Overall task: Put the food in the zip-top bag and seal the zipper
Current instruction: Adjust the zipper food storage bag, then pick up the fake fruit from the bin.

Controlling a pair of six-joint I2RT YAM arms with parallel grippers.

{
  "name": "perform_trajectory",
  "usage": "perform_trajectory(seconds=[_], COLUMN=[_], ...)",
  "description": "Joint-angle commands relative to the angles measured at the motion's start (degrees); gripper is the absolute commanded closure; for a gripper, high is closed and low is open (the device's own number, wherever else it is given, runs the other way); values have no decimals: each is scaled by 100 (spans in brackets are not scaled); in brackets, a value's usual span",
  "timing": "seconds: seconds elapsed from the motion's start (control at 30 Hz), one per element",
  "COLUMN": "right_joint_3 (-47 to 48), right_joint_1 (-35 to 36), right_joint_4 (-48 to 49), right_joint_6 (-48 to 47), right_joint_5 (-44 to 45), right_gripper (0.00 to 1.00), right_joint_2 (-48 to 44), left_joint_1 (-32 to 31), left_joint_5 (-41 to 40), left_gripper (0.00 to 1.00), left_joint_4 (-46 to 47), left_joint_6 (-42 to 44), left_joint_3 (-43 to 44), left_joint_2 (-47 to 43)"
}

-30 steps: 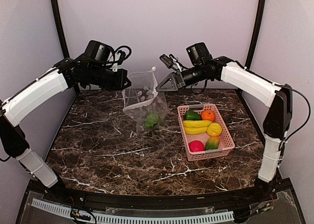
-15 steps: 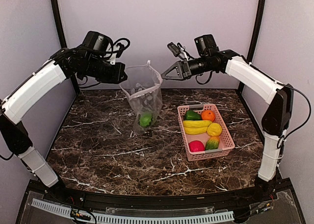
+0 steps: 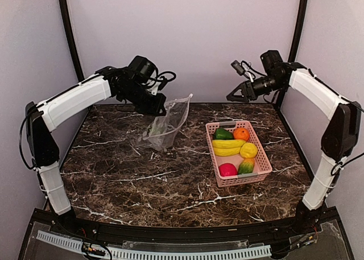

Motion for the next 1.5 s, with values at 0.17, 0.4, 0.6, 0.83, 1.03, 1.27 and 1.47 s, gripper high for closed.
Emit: perform_trajectory(seconds=[0.17,0.4,0.6,0.83,1.03,1.27,1.47], right_joint_3=[-1447,-1623,-1551,-1643,-1723,-1963,-1935], right_joint_1=[-356,-343,-157,117,293,552,554], right_joint_4=[-791,-332,-314,-353,-138,72,-148], right_joint_6=[-3151,-3791,-4106,-4437,-4298,-4349,-4354], right_joint_5=[1511,1883,2196,2716,2970,3315,3340], right_gripper=[53,52,49,45,44,61,76], right_joint_2=[-110,247,596,875,1094,1008,430], left_joint_1=[10,10,10,9,10,9,11], left_joint_5=[633,514,438,385,351,392,382], left_gripper=[99,99,99,96,98,99,99], left_joint_4=[472,518,685,871,882,1004,1070], left_joint_6=[-106,-163,-252,-298,-252,-282,-276], left_joint_3=[-221,-443,-777,-991,-1049,-1214,-1324], left_joint_2=[-360,-513,-740,-907,-934,-1047,-1121])
